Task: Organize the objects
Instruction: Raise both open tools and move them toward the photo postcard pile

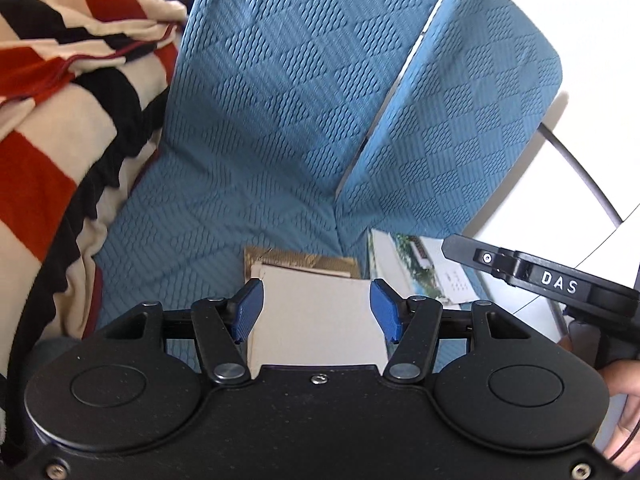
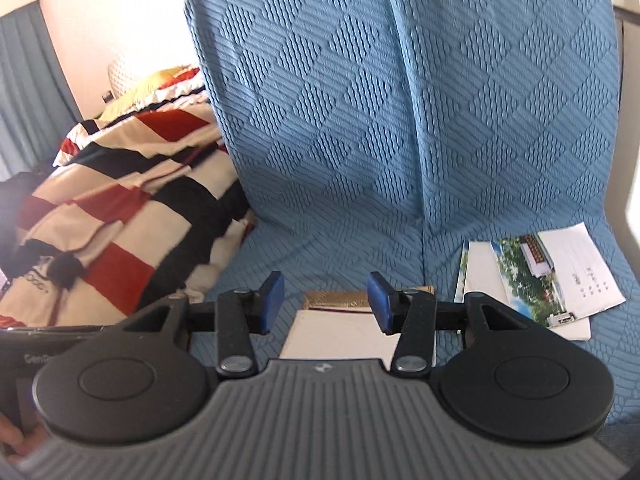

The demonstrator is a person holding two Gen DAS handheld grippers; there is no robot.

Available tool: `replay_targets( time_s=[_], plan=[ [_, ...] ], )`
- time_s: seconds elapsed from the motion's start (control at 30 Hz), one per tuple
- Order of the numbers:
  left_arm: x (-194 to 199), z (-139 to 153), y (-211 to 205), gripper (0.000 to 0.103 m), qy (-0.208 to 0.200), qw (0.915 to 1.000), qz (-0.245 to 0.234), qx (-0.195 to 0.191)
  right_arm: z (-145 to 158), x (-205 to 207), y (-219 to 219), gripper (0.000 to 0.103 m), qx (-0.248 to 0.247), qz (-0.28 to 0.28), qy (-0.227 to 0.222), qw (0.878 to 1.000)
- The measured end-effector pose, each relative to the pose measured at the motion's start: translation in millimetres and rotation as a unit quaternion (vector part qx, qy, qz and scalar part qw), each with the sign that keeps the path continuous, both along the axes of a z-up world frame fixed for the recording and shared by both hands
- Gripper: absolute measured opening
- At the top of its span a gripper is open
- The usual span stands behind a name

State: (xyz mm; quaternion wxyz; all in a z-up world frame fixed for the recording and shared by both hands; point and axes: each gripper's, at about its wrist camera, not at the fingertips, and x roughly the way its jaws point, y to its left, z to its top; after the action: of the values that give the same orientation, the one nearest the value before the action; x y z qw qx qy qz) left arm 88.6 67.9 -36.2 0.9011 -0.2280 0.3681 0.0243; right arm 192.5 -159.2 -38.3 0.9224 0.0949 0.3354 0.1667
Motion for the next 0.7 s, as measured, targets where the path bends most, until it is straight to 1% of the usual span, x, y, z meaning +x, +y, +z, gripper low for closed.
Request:
replay_targets(
  time_s=[0.17, 0.23, 0.43, 0.6, 0.7],
  plan=[
    [-5, 10, -7, 0.057, -0.008, 0.9999, -0.007, 0.000, 13, -16, -5, 0.049, 0.006, -0.009, -0.007, 1.000],
    [-6, 13, -12, 0.058, -0.008, 0.9999, -0.009, 0.006, 16, -22, -7, 0.049, 0.007, -0.011, -0.008, 1.000],
    [-9, 19, -27, 0.059, -0.008, 0.9997, -0.018, 0.013, 23, -38, -14, 0.049, -0.013, -0.021, -0.013, 1.000],
    [-8, 19, -40, 0.061, -0.007, 0.9996, -0.028, 0.008, 22, -49, -21, 0.049, -0.023, -0.031, -0.008, 0.999],
    [-2, 15, -48, 0.061, 0.002, 0.9994, -0.033, 0.009, 22, -53, -26, 0.049, -0.024, -0.040, -0.007, 0.999]
  ],
)
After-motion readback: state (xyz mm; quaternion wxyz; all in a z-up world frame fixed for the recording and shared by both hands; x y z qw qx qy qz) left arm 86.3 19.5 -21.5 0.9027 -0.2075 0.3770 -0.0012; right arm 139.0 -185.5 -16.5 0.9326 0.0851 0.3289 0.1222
